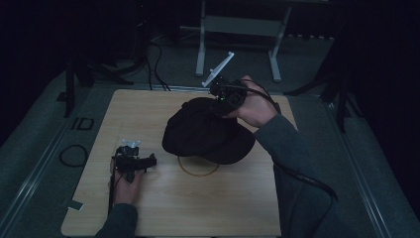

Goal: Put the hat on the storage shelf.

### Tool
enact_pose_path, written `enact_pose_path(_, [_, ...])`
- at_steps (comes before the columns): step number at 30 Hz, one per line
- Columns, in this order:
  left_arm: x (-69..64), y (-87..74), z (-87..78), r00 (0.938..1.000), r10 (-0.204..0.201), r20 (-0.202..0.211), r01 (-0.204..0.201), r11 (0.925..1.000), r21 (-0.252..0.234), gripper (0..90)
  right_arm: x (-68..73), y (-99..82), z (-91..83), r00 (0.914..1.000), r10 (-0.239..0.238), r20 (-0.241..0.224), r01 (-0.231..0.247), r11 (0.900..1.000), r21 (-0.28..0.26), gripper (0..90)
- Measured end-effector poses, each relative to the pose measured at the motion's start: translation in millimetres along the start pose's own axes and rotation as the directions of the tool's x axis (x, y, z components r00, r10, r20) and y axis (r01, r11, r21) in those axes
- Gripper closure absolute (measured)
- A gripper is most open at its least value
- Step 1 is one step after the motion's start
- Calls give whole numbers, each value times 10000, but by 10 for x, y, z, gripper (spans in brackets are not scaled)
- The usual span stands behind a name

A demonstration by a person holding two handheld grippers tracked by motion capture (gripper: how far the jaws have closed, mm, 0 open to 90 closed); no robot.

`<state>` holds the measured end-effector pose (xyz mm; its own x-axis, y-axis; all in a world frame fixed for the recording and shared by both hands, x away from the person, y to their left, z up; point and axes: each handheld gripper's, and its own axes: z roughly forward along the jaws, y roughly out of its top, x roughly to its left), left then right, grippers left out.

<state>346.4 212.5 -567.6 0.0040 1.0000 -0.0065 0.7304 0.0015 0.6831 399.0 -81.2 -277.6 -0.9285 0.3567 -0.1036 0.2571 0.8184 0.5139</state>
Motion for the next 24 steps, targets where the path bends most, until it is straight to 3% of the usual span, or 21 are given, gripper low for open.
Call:
enact_pose_path(4, [0, 0, 0, 10000, 1, 1, -1, 10000, 4, 12, 4, -43, 15, 10000, 9, 40, -10, 9996, 274, 567])
enact_pose_path(9, [-2, -1, 0, 10000, -12, 5, 12, 10000, 3, 12, -15, -63, -20, 9999, 167, 9, -167, 9998, 145, 504])
enact_pose_path(11, [-1, 0, -1, 10000, 1, 3, -1, 10000, 3, 12, -10, -77, -10, 9998, 79, 156, -85, 9991, 418, 451])
enact_pose_path(19, [-1, 0, -1, 10000, 2, -3, -2, 10000, 7, 12, -33, -126, 48, 9989, 273, 377, -299, 9972, 690, 341])
enact_pose_path(24, [0, 0, 0, 10000, 10, -2, -10, 10000, 5, 12, -53, -202, 8, 9984, 452, 349, -470, 9975, 535, 301])
